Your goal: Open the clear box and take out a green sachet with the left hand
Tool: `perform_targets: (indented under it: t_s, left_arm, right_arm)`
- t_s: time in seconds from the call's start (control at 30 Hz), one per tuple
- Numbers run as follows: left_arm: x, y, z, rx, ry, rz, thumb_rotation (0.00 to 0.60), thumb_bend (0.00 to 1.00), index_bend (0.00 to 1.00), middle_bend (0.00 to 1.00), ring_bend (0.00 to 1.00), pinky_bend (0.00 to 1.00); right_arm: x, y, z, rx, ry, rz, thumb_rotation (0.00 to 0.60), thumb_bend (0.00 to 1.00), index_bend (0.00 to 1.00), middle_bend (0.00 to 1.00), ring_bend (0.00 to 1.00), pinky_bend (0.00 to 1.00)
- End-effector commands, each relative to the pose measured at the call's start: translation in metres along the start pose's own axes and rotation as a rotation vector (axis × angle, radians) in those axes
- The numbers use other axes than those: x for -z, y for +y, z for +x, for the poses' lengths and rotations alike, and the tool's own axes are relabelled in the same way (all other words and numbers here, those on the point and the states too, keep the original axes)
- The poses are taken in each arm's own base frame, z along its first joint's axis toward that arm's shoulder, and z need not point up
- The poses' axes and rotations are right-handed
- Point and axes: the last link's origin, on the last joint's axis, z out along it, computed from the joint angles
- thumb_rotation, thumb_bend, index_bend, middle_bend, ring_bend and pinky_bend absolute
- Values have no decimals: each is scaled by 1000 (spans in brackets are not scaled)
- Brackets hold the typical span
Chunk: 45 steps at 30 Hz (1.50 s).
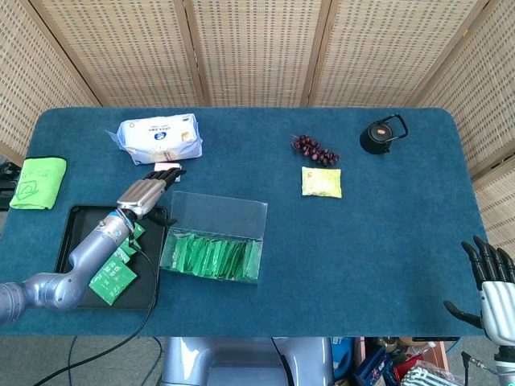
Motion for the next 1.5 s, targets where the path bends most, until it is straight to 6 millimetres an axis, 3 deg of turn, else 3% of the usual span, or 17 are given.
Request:
perform_targets:
  t_s: [0.03, 0.3, 0.47, 0.6, 0.93, 1.5]
  left_arm:
    - [6, 6, 3, -19, 78, -48, 600, 269, 0, 0, 0, 0]
    - [22, 25, -3, -163, 113, -206, 600, 269, 9, 0, 0, 0]
    - [26, 39, -20, -344, 99, -344, 600, 270, 140, 0, 0, 0]
    - [22, 46, -36, -444, 84, -403, 600, 271, 186, 0, 0, 0]
    - [6, 70, -71, -509, 22, -495, 600, 272, 250, 0, 0, 0]
    - [-9, 87, -92, -534, 25, -533, 600, 272, 317, 0, 0, 0]
  right_arm:
    - [0, 0, 0, -2, -1, 0, 600, 0, 0, 0, 0, 0]
    - [-1, 1, 1, -6, 0, -7, 600, 0, 0, 0, 0, 0]
    - [-2, 3, 2, -8, 3, -16, 600, 0, 0, 0, 0, 0]
    - [-3, 4, 2, -5, 5, -23, 600, 0, 0, 0, 0, 0]
    - [-4, 7, 1, 2, 2, -46, 600, 0, 0, 0, 0, 0]
    - [-9, 12, -1, -4, -9, -64, 600, 0, 0, 0, 0, 0]
